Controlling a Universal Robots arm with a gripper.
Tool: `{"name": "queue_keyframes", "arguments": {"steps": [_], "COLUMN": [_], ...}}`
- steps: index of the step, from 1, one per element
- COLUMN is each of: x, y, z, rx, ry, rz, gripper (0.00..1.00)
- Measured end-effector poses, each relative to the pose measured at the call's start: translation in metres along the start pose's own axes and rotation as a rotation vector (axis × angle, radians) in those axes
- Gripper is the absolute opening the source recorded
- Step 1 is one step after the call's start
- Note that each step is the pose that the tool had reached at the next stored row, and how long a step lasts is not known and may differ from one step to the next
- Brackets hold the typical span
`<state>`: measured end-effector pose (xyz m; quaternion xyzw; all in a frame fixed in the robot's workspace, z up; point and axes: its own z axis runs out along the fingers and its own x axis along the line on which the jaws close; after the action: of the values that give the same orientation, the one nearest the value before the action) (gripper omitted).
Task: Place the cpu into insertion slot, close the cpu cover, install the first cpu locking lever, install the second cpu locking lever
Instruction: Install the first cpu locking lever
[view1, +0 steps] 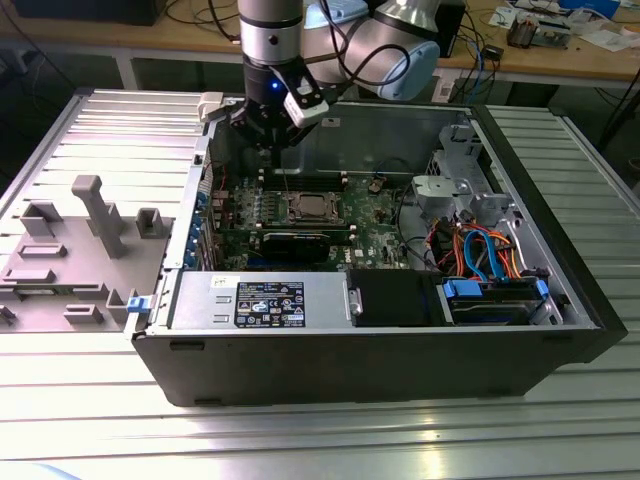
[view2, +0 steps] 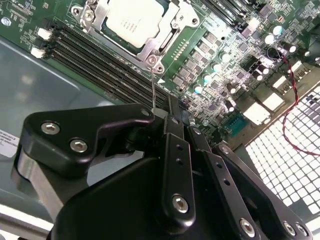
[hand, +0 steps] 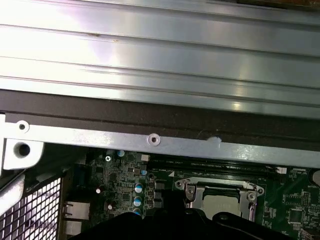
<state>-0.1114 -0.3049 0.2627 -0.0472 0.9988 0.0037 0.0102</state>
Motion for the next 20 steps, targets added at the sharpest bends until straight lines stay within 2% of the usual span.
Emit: {"name": "queue_keyframes", "arguments": {"steps": [20], "x": [-0.0069], "y": [-0.0006], "z": [0.0001], "rx": [0.0000], "ry": [0.0000], "rz": [0.000], "gripper": [0.11]}}
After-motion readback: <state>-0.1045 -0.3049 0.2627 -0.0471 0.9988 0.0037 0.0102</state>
